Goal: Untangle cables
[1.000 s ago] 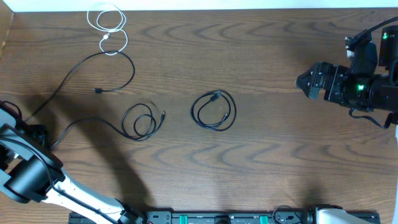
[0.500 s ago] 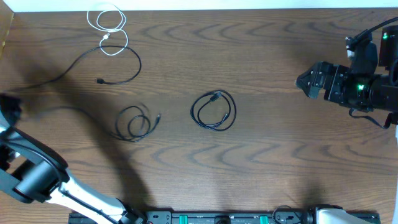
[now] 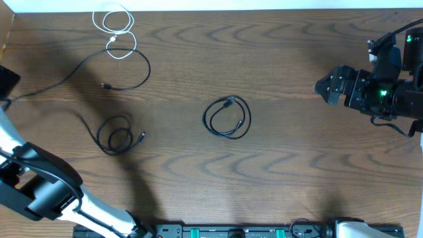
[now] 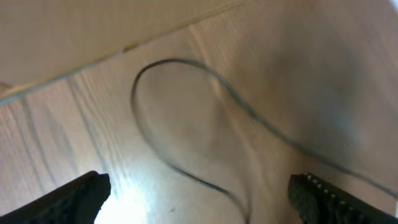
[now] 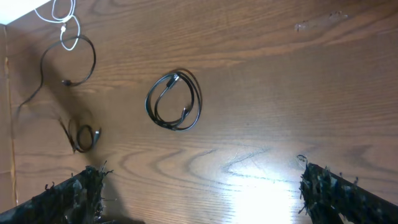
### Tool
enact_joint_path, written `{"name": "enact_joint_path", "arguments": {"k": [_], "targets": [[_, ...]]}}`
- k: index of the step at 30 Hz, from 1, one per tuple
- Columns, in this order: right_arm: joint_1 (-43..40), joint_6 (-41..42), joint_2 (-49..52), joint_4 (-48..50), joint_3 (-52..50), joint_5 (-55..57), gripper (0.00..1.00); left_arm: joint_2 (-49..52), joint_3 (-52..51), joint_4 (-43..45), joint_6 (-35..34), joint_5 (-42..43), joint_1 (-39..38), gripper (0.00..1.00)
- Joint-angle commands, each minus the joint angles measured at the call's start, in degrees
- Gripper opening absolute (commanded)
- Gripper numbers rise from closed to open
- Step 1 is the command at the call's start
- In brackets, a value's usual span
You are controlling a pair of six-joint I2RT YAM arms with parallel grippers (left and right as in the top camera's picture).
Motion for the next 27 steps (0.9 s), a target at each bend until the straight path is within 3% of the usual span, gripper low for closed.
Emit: {"name": "enact_joint_path", "arguments": {"k": [1,6,10,13,20,27], "targets": [[1.01,0.61,-0.11,-0.24,-0.02,-0.48,0.99,1.22,-0.85,-2.54,0.52,-0.66,0.2,0.97],[1.01,0.59,-0.11,-0.28,-0.04,-0.46,0.99,1.22,-0.85,-7.91,-2.93,9.77,0.17,0.97],[1.01,0.59,-0.11,-0.24,-0.04,-0.46,0.99,1.36,-0.96,-13.66,-10.21,18.12,-0.52,0.97],[1.01,0.28,-0.11,0.13,-0.04,-0.46,0.99,1.46,-1.03,-20.98,-15.28,18.75,-2.49,0.97],[1.01,-2.51,-0.11,0.17,-0.04,-0.44,0.99,1.46,-4.96,-32.98,-15.82,17.07,-9.97,0.97],[0.98,-4.61,-0.09,0.2,-0.04,-0.42,0.99,1.46,-14.6,-31.26,-15.78,17.42,-17.75,0.97]]}}
